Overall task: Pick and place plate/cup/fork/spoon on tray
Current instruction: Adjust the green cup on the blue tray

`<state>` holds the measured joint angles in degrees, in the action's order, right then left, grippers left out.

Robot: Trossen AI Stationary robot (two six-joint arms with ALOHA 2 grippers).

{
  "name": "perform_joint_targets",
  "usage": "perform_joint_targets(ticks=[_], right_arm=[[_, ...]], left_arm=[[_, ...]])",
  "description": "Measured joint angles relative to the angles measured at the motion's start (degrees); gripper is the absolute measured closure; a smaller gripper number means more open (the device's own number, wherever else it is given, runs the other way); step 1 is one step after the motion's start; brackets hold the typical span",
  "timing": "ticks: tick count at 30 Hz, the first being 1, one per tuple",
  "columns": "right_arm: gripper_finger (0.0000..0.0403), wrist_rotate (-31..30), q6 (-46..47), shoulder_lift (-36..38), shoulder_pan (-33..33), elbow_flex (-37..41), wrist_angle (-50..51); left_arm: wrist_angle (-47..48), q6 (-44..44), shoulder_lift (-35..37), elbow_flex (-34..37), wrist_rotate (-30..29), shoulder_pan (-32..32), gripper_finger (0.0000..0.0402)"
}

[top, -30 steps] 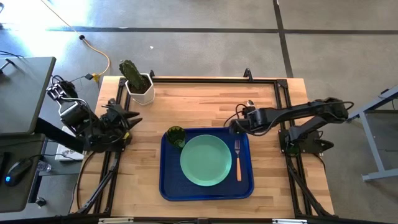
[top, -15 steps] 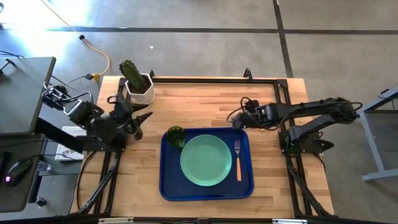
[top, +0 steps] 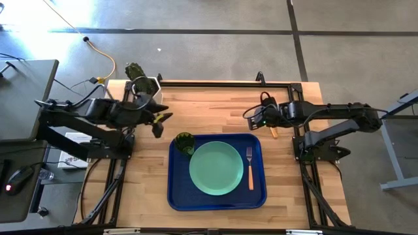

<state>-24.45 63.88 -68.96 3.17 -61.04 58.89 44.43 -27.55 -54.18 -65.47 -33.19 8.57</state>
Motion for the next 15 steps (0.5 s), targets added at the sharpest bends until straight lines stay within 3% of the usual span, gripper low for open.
perform_joint_targets(ticks=[15], right_arm=[[0.0263,0.0,-2.9,0.1,1.7,0.0,0.0]], left_arm=[[1.8,-5.4,-12.0,0.0,18.5,-8.6,0.0255]])
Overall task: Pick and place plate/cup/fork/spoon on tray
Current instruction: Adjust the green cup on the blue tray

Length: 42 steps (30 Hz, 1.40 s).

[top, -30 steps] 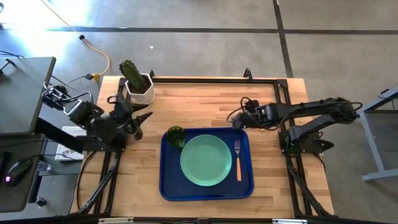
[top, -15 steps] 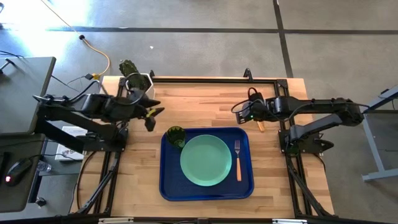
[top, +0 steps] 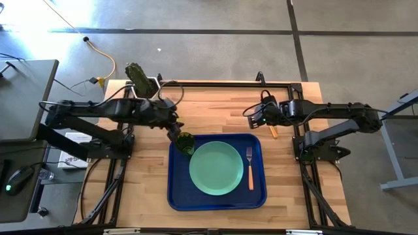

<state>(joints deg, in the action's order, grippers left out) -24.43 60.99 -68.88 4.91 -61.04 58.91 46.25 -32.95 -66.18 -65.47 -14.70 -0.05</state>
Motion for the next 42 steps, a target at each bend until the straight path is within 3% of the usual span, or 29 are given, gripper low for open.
perform_joint_targets(ticks=[13,42], right_arm=[[0.0263,-0.7,0.0,0.0,0.0,0.0,0.1],[0.0263,-1.2,-0.7,-0.1,0.0,0.0,0.1]], left_arm=[[7.5,-1.4,-5.8,0.0,6.6,-0.2,0.0255],[10.4,-2.5,-12.3,0.0,7.1,-0.2,0.0261]])
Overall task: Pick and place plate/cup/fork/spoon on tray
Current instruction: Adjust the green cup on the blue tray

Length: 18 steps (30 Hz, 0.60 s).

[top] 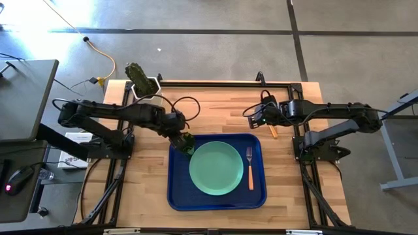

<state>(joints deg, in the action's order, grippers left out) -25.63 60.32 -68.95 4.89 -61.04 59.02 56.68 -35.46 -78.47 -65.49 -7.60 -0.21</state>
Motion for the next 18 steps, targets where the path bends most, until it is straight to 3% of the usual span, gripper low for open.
perform_joint_targets(ticks=[18], right_arm=[[0.0263,-0.9,-0.4,0.0,0.0,0.0,0.0]], left_arm=[[0.1,0.1,-0.2,0.0,-0.3,0.0,0.0395]])
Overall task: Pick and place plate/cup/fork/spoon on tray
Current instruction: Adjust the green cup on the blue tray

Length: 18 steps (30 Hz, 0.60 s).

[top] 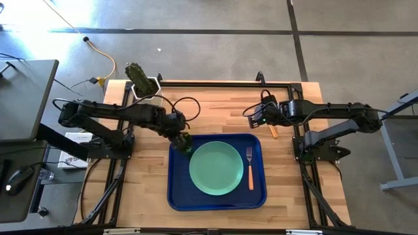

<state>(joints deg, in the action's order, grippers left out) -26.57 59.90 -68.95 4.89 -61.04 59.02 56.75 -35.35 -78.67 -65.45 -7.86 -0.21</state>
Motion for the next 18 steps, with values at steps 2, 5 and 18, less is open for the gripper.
perform_joint_targets(ticks=[2,5,18], right_arm=[[0.0263,0.0,0.0,0.0,0.0,0.0,0.0],[0.0263,0.0,0.0,0.0,0.0,0.0,0.0],[0.0263,0.0,0.0,0.0,0.0,0.0,0.1]], left_arm=[[0.1,0.0,0.0,0.0,-0.1,0.0,0.0396],[1.1,0.0,0.0,0.0,-0.4,0.0,0.0389],[3.0,1.7,0.1,-0.7,-0.4,0.0,0.0394]])
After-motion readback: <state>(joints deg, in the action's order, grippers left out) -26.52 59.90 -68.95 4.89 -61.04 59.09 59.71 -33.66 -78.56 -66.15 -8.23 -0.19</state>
